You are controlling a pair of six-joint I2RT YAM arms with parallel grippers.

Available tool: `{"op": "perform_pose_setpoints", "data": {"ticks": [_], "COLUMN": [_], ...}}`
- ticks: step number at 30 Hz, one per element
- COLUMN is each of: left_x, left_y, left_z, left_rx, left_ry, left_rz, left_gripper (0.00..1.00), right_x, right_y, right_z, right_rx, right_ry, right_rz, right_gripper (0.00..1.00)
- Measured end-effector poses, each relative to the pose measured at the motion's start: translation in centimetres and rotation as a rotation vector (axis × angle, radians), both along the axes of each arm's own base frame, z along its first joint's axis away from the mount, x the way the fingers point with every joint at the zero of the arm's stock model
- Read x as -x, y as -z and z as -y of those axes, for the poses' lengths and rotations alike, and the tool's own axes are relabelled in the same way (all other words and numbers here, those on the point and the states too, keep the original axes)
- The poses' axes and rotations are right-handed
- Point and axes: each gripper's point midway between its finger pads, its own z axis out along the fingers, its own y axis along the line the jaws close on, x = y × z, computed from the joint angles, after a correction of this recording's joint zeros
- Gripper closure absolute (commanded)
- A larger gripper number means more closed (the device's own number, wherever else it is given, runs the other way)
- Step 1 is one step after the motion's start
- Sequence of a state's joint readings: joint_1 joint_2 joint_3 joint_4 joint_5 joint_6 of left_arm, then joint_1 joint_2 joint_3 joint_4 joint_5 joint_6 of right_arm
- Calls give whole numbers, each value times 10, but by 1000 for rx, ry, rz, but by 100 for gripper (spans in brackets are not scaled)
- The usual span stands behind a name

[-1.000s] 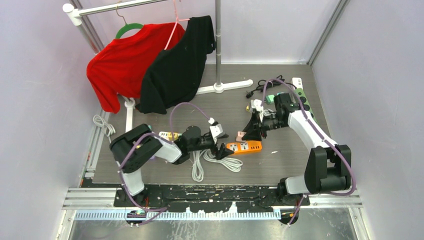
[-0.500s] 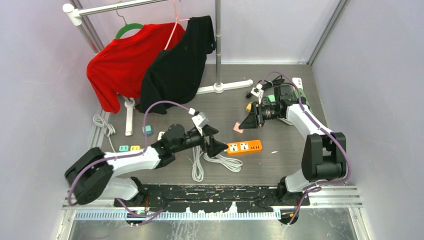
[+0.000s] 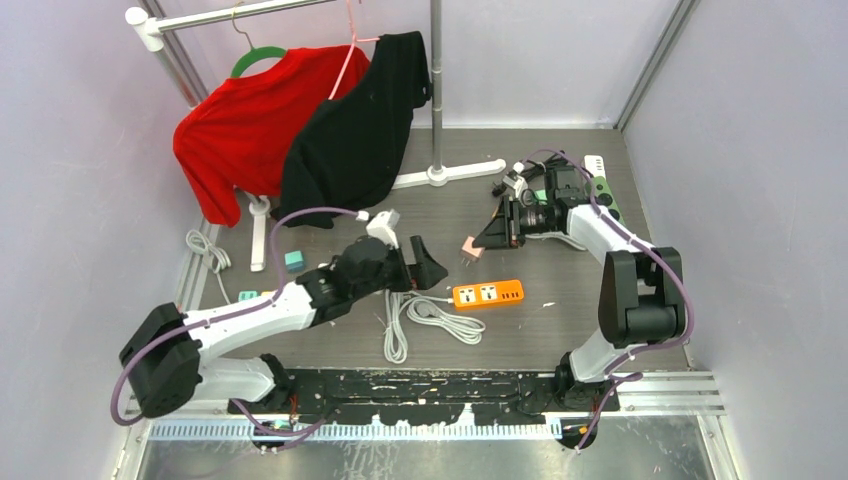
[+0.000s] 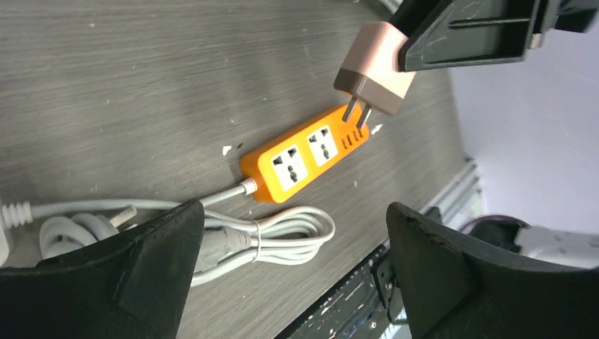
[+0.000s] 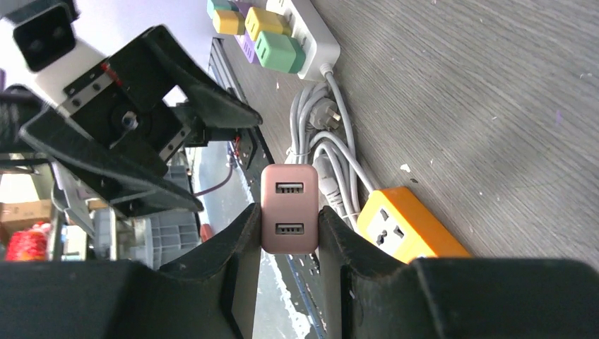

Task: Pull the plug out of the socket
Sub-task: Place the plug at the center of the board.

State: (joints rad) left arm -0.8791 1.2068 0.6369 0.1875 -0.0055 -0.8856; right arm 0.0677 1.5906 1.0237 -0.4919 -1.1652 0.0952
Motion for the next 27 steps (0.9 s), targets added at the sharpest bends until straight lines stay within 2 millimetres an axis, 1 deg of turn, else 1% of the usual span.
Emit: {"op": "perform_pose_setpoints", "data": {"ticks": [2,5,7,11,14,17,19,22,27], "left_x": [1,1,0,-3,-10,-21,-25,-31,-37], "left_y": [0,-10,-13,-10,-11,-17,-19,-17,-9], "left_z": [6,21,27,35,44,59,68,77,80], "left_rx": [-75,-173,-216,-328,-412,-477,-502,-540,-610], "left_ry": [-39,-83,-104,-127,-135,-139,-131,-120,-107], "left_rz": [-31,-25,-12,20,57,95,114,133,148], "left_gripper": [1,2,3,3,3,3,4,4,6], "right_x": [-1,-1,-1,-1,-1,-1,-1,0,1], "right_y": [4,6,5,5,6,6,7,8,9], "right_z": [0,-1,-1,-1,-1,-1,-1,-1,-2], "right_rx": [0,-1,-2,-2,-2,-1,-1,1,1], "right_ry": [7,14,16,18,17,17,17,15,12], "right_rz": [-33,-56,-61,-63,-67,-70,-74,-80,-80], "right_gripper": [99,99,99,99,99,99,99,99,99]}}
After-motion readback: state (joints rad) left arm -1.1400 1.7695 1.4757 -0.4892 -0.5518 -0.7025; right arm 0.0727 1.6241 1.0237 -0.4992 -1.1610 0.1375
